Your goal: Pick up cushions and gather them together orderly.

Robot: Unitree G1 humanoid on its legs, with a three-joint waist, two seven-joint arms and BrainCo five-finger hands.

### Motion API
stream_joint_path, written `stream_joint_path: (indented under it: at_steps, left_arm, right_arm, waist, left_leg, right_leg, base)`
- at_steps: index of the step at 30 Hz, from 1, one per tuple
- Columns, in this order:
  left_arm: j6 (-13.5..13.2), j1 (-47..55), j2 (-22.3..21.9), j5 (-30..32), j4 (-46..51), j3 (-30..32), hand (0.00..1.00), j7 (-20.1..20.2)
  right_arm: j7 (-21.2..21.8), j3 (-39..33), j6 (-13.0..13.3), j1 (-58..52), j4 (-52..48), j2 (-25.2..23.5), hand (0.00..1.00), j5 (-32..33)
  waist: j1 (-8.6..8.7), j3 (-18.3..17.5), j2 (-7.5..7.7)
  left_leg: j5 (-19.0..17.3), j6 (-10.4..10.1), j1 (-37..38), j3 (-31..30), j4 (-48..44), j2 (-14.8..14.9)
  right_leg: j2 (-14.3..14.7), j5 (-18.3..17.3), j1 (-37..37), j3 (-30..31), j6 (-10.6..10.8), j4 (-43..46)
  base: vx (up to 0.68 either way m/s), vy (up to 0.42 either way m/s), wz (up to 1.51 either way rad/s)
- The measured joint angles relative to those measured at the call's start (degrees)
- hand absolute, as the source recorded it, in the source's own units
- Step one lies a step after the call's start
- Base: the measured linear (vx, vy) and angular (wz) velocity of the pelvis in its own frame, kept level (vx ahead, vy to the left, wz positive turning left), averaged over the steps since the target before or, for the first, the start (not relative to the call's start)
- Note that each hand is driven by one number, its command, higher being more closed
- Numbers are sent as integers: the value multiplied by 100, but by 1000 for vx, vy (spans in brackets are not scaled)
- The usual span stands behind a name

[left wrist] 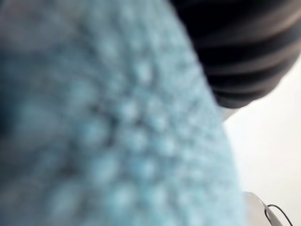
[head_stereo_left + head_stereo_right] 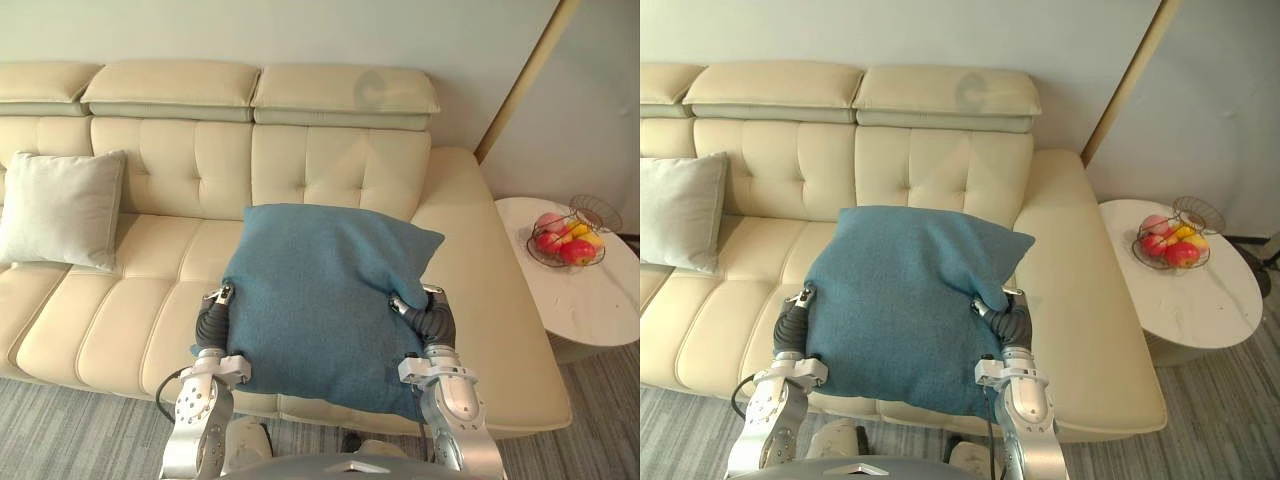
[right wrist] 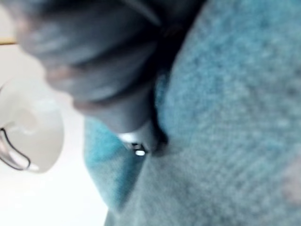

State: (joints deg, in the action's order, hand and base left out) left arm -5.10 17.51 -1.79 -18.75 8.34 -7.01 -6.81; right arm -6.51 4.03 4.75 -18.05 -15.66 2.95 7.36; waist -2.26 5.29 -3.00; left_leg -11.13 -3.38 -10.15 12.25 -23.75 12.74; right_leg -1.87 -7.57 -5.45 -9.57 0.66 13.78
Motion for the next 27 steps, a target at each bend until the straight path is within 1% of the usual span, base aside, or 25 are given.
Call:
stream_joint_path:
  at_steps: [1, 2, 4, 6, 7, 11, 13, 15, 16, 17, 18, 19, 20, 21, 22, 23, 24, 26, 27]
  left_arm:
    - [13, 26, 43, 34, -31, 23, 100, -1]
    - [21, 35, 43, 36, -31, 19, 100, -2]
    - [28, 35, 44, 38, -38, 10, 100, -1]
    - [27, 29, 63, 53, -47, 10, 100, -1]
    - [26, 17, 75, 64, -47, 10, 100, -1]
    - [23, -62, 116, 215, -133, 5, 100, -50]
    - [23, -255, 189, 332, -324, 2, 100, -167]
    - [23, -500, 289, 469, -412, 3, 100, -330]
    - [23, -740, 329, 554, -447, 11, 100, -457]
    - [22, -1250, 417, 665, -494, 13, 100, -652]
    - [21, -1427, 439, 700, -506, 14, 100, -728]
    - [8, -2117, 494, 902, -507, 27, 100, -1135]
    - [6, -2350, 513, 918, -510, 25, 100, -1250]
    - [-4, -2824, 530, 1012, -518, 27, 100, -1560]
    - [-18, -2984, 540, 1017, -529, 27, 100, -1659]
    - [-67, -3497, 616, 1063, -616, 49, 100, -1925]
    - [-72, -3815, 689, 1122, -701, 63, 100, -2073]
    - [-74, -4938, 933, 1304, -981, 172, 100, -2460]
    - [-74, -5147, 985, 1372, -1027, 190, 100, -2547]
  right_arm:
    - [1, 12, -31, 2, 93, -81, 100, -1]
    - [3, 8, -32, -28, 89, -94, 100, -1]
    - [4, -10, -31, -33, 91, -116, 100, -1]
    - [7, -21, -31, -34, 107, -194, 100, -1]
    - [7, -22, -31, -30, 112, -200, 100, -2]
    - [5, -27, -16, 87, 307, -211, 100, -105]
    - [-27, -27, -16, 300, 650, -211, 100, -130]
    - [-124, -13, -17, 565, 873, -209, 100, -302]
    - [-244, 18, -17, 829, 916, -210, 100, -341]
    - [-447, 18, -16, 1371, 999, -208, 100, -514]
    - [-537, 18, -17, 1547, 1012, -208, 100, -575]
    - [-996, 38, -16, 2230, 1008, -223, 100, -858]
    - [-1140, 38, -16, 2469, 1010, -223, 100, -942]
    - [-1492, 36, -16, 2994, 1013, -234, 100, -1034]
    - [-1607, 35, -16, 3176, 1016, -234, 100, -1086]
    - [-1908, 27, -16, 3733, 1038, -228, 100, -1251]
    - [-2090, 15, -16, 4060, 1080, -227, 100, -1370]
    - [-2602, -75, -16, 5207, 1341, -183, 100, -1719]
    - [-2701, -97, -17, 5409, 1382, -170, 100, -1787]
  waist:
    - [13, -9, 176]
    - [38, -55, 253]
    - [86, -64, 288]
    - [82, -131, 306]
    - [83, -138, 309]
    - [95, -183, 344]
    - [106, -184, 350]
    - [118, -186, 363]
    - [78, -163, 370]
    - [81, 32, 374]
    - [76, 33, 371]
    - [47, 89, 372]
    - [46, 168, 367]
    - [16, 258, 347]
    - [2, 267, 346]
    - [-11, 276, 338]
    - [-16, 284, 338]
    - [-23, 445, 324]
    - [-27, 486, 320]
  left_leg:
    - [103, -88, 176, 150, 236, -125]
    - [113, -85, 207, 218, 307, -200]
    - [118, -76, 365, 307, 464, -287]
    - [208, -30, 705, 492, 925, -423]
    - [227, -35, 744, 502, 991, -438]
    - [345, -68, 797, 525, 1316, -496]
    - [403, -80, 797, 550, 1454, -523]
    - [450, -70, 656, 602, 1499, -539]
    - [477, -57, 434, 677, 1478, -535]
    - [497, -26, 79, 681, 1276, -512]
    - [497, -24, -125, 677, 1173, -485]
    - [472, 22, -796, 661, 832, -412]
    - [474, 37, -921, 644, 741, -409]
    - [484, 69, -1198, 622, 605, -398]
    - [495, 86, -1286, 612, 575, -398]
    - [540, 139, -1573, 566, 506, -407]
    - [579, 153, -1723, 531, 482, -415]
    - [821, 191, -2084, 470, 612, -535]
    - [882, 190, -2134, 468, 674, -561]
  right_leg:
    - [-94, 98, -37, 178, 140, 6]
    - [-126, 175, -12, 262, 210, -143]
    - [-187, 260, 131, 298, 265, -358]
    - [-225, 381, 305, 445, 301, -654]
    - [-225, 411, 342, 454, 294, -723]
    - [-188, 614, 350, 570, 266, -1053]
    - [-180, 700, 318, 600, 258, -1173]
    - [-175, 812, 169, 660, 245, -1276]
    - [-174, 902, -75, 738, 245, -1296]
    - [-174, 1046, -372, 760, 248, -1261]
    - [-175, 1098, -546, 766, 237, -1233]
    - [-173, 1209, -1122, 771, 232, -1119]
    - [-182, 1210, -1238, 769, 234, -1059]
    - [-190, 1210, -1527, 762, 235, -884]
    - [-194, 1209, -1634, 752, 235, -821]
    - [-211, 1201, -1952, 729, 237, -647]
    - [-219, 1196, -2106, 717, 239, -565]
    - [-316, 1172, -2591, 691, 259, -328]
    - [-340, 1172, -2688, 688, 259, -282]
  base:
    - [178, 152, -44]
    - [177, 132, -38]
    - [128, 94, -22]
    - [84, 52, -26]
    - [58, 16, -17]
    - [31, -9, -12]
    - [-19, -24, -12]
    - [-49, -13, -18]
    - [-130, -9, -24]
    - [-176, 0, -22]
    - [-287, 24, -13]
    - [-237, 32, -6]
    - [-266, 35, -3]
    - [-197, 16, 4]
    - [-223, 5, 7]
    - [-171, -8, 11]
    - [-196, -27, 20]
    - [-199, -23, 26]
    - [-125, -4, 29]
